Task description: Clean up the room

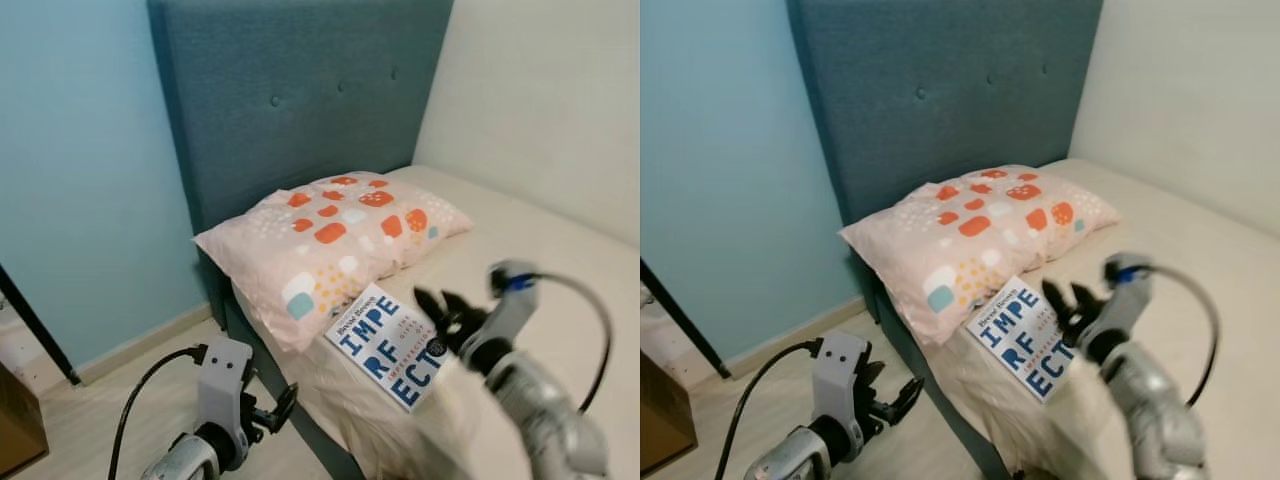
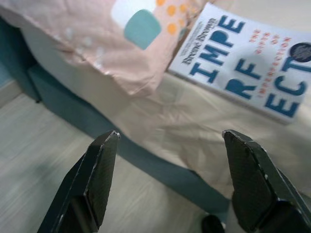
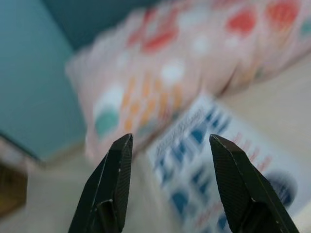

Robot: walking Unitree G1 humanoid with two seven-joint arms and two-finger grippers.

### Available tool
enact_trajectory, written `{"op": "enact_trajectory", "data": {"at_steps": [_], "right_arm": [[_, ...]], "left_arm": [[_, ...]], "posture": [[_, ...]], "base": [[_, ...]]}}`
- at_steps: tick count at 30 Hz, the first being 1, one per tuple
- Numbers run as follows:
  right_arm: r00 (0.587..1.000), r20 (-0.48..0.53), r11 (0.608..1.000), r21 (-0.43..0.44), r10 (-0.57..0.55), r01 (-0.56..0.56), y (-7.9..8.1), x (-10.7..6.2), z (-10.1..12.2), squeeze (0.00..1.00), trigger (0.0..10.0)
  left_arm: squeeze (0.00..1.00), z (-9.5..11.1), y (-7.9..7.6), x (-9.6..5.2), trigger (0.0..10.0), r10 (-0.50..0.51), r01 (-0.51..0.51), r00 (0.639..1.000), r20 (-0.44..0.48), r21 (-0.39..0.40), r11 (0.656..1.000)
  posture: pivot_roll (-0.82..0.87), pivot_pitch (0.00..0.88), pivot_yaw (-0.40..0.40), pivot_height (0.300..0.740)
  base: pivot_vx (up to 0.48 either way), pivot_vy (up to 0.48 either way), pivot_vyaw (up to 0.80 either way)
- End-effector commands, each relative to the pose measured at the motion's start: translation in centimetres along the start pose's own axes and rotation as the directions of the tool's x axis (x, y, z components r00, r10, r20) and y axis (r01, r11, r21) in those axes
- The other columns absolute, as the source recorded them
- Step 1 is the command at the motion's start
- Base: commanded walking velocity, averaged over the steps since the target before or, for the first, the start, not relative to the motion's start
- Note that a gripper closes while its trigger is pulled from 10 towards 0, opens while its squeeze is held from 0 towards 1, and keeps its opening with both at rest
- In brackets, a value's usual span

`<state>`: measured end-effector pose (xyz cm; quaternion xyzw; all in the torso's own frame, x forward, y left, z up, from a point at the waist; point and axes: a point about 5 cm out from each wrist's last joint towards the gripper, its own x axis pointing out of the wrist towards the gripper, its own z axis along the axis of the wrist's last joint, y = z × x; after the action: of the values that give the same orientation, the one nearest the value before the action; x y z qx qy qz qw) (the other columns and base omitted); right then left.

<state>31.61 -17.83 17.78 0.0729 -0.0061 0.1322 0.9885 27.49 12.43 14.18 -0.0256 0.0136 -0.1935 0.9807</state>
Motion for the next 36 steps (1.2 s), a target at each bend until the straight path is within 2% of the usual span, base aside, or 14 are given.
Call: {"op": "enact_trajectory", "data": {"at_steps": [1,2,4,9,11,14,23,36], "right_arm": [[0.999,-0.034,0.996,-0.090,-0.023,0.019,0.8,-0.7,-1.9,0.00,10.0],[0.998,-0.049,0.994,-0.107,-0.041,0.036,1.1,-0.9,-3.0,0.00,10.0],[0.998,-0.049,0.994,-0.107,-0.041,0.036,1.1,-0.9,-3.0,0.00,10.0],[0.994,-0.086,0.986,-0.158,-0.061,0.047,1.4,-2.0,-5.3,0.00,10.0],[0.994,-0.081,0.991,-0.119,-0.068,0.058,1.6,-2.5,-5.9,0.00,10.0],[0.994,-0.082,0.994,-0.086,-0.073,0.066,1.8,-2.8,-6.3,0.00,10.0],[0.995,-0.089,0.993,-0.110,-0.054,0.044,2.7,-3.3,-7.4,0.00,10.0],[0.992,-0.117,0.995,-0.093,-0.053,0.043,2.6,-3.7,-8.4,0.00,10.0]], "left_arm": [[0.00,-1.2,0.0,-0.4,10.0,0.024,-0.024,0.999,-0.029,-0.014,1.000],[0.00,-1.2,0.0,-0.5,10.0,0.034,-0.035,0.999,-0.024,-0.018,0.999],[0.00,-1.2,0.0,-0.5,10.0,0.034,-0.035,0.999,-0.024,-0.018,0.999],[0.00,-1.6,0.6,-0.8,10.0,0.111,-0.110,0.994,-0.023,0.038,0.993],[0.00,-2.2,1.1,-0.8,10.0,0.190,-0.186,0.981,-0.041,0.075,0.980],[0.00,-2.5,1.3,-0.9,10.0,0.223,-0.219,0.974,-0.040,0.088,0.972],[0.00,-2.7,0.9,-0.9,10.0,0.222,-0.218,0.975,-0.032,0.089,0.972],[0.00,-2.9,0.7,-0.7,10.0,0.196,-0.191,0.980,-0.040,0.104,0.976]], "posture": [[0.02,0.224,-0.035,0.572],[0.02,0.224,-0.035,0.572],[0.02,0.224,-0.035,0.572],[0.02,0.209,-0.041,0.572],[0.02,0.203,-0.041,0.572],[0.02,0.196,-0.043,0.577],[0.02,0.183,-0.047,0.612],[0.02,0.190,-0.043,0.657]], "base": [[0.000,0.000,0.00],[0.000,0.000,0.00],[0.000,0.000,0.00],[0.000,0.000,0.00],[0.000,0.000,0.00],[0.000,0.000,0.00],[0.000,0.000,0.00],[0.000,0.000,0.00]]}}
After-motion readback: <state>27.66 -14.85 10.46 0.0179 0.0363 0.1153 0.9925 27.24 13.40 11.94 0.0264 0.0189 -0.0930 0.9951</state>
